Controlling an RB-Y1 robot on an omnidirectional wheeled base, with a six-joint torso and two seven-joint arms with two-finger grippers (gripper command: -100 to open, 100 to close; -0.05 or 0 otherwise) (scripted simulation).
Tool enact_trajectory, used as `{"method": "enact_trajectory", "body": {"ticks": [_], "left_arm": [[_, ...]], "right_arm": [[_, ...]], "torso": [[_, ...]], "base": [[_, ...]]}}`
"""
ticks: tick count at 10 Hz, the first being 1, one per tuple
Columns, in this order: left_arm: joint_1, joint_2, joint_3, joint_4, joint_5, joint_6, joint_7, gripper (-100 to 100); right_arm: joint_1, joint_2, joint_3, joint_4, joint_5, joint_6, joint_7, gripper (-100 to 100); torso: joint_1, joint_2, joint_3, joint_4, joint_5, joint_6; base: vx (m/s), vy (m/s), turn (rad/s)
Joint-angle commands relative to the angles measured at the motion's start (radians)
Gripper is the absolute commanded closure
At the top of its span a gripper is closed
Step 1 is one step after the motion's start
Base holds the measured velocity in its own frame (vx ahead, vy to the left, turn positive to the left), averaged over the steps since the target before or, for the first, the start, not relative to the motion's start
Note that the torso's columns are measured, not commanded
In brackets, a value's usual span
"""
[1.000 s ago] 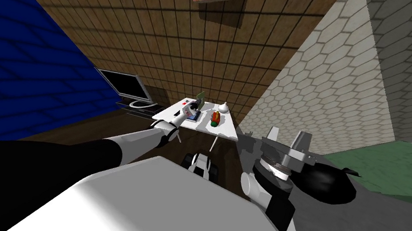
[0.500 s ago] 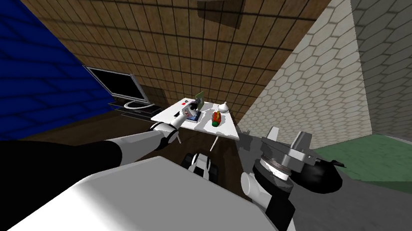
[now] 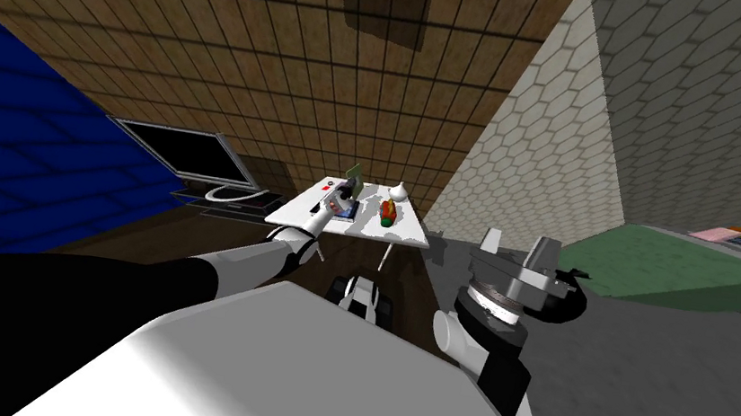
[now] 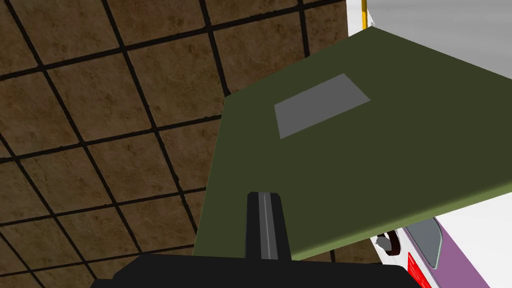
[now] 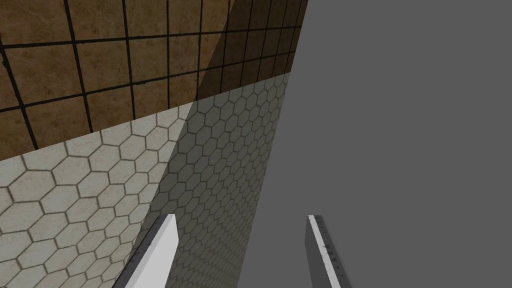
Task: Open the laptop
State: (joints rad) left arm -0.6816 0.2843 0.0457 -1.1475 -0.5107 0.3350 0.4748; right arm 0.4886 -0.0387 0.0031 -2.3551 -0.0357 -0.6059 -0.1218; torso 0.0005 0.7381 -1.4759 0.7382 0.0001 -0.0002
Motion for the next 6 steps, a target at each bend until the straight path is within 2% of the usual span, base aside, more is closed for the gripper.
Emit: {"method": "enact_trajectory", "body": {"ticks": [1, 2, 3, 4, 5, 6], "left_arm": [[0.036, -0.004, 0.017, -0.08, -0.05, 0.051, 0.076, 100], [0.074, -0.01, 0.033, -0.108, -0.089, 0.092, 0.105, 100], [0.074, -0.01, 0.033, -0.146, -0.097, 0.094, 0.133, 100], [0.074, -0.01, 0.033, -0.146, -0.097, 0.094, 0.148, 100], [0.071, -0.015, 0.033, -0.137, -0.099, 0.09, 0.136, 100], [0.049, -0.009, 0.014, -0.126, -0.084, 0.102, 0.123, -100]], "right_arm": [[0.0, 0.0, 0.0, 0.0, 0.0, 0.0, 0.0, 0], [0.0, 0.0, 0.0, 0.0, 0.0, 0.0, 0.0, 0], [0.0, 0.0, 0.0, 0.0, 0.0, 0.0, 0.0, 0], [0.0, 0.0, 0.0, 0.0, 0.0, 0.0, 0.0, 0], [0.0, 0.0, 0.0, 0.0, 0.0, 0.0, 0.0, 0], [0.0, 0.0, 0.0, 0.0, 0.0, 0.0, 0.0, 0]], "torso": [[0.002, 0.0, 0.0, 0.0, 0.001, 0.0], [0.0, 0.0, 0.0, 0.0, 0.0, -0.001], [0.0, 0.001, 0.001, -0.001, 0.001, -0.002], [0.001, 0.001, 0.001, 0.0, 0.0, -0.002], [-0.001, 0.0, 0.0, 0.0, -0.001, -0.002], [-0.002, 0.0, 0.0, 0.0, -0.001, -0.001]], "base": [[-0.029, 0.111, -0.095], [-0.029, 0.104, -0.181], [-0.025, 0.088, -0.129], [-0.014, 0.036, -0.007], [-0.003, 0.009, 0.003], [-0.056, 0.099, -0.085]]}}
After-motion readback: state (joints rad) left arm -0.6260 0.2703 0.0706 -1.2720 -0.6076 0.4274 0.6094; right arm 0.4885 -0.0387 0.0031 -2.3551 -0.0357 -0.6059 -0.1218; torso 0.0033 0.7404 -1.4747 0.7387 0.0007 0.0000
